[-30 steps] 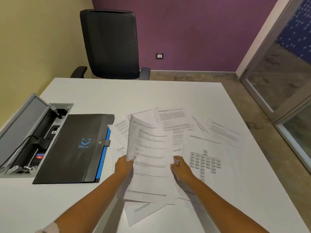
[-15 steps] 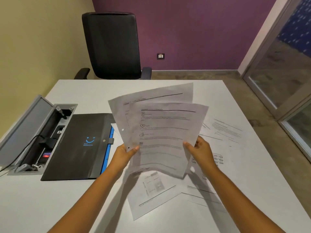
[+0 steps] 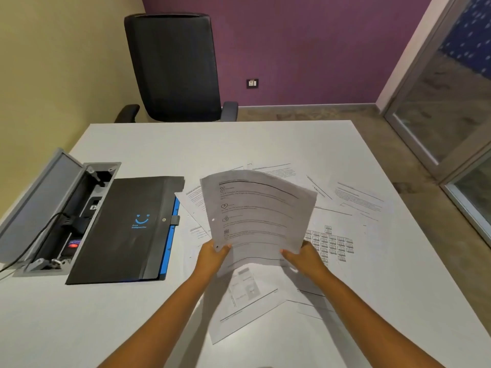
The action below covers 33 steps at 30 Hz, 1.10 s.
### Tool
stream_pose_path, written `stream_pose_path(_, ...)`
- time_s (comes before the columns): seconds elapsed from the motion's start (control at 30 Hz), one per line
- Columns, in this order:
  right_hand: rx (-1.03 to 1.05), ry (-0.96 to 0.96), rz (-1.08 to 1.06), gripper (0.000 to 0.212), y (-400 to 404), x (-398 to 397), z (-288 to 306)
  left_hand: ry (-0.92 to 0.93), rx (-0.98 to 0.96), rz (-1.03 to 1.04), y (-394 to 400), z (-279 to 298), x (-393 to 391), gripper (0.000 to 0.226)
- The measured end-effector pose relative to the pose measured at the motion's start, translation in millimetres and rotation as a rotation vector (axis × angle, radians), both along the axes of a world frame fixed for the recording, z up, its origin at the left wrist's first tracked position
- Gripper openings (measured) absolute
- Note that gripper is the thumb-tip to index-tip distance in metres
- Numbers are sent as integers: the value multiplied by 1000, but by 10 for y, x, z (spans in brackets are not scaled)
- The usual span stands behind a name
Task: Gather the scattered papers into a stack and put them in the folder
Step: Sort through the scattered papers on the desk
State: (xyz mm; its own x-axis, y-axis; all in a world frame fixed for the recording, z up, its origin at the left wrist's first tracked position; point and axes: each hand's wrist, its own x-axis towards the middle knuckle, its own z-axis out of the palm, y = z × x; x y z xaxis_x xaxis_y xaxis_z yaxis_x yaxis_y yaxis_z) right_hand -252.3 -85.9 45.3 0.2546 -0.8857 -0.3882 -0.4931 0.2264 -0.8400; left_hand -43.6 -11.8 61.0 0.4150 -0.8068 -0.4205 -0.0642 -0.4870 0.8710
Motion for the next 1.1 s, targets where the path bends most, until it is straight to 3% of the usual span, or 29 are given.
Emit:
stream_pose_path(0.07, -12, 44, 57, 35, 61, -26, -105, -5, 20, 96, 66, -67, 6, 46)
stream_pose_path(0.13, -23, -38, 42, 31, 119, -38, -111, -32, 26, 172, 135, -100, 69, 39)
stream_pose_path(0.3, 69, -209, -191, 21, 86, -79, -149, -110, 74, 251, 408, -214, 359, 36)
stream_pose_path(0.4, 50, 36, -171, 16, 74, -184, -259, 74, 195, 343, 619, -344, 535, 41)
stream_pose_path(0.57, -13, 214, -90, 22, 189, -124, -357, 357, 239, 460, 759, -408, 626, 42)
stream_pose_path(0.67, 6, 420, 15, 22, 247, -22, -401, 337, 235, 452, 731, -423, 614, 40)
stream_pose_path(0.77, 41, 486, 62, 21, 267, 66, -437, 289, 266, 409, 696, -431, 552, 27)
stream_pose_path(0.93, 78, 442, 71, 17, 256, 88, -460, 271, 321, 367, 637, -521, 469, 38)
stream_pose_path(1.1, 41, 143, 34, 7, 239, -26, -483, 280, 368, 314, 638, -530, 517, 39)
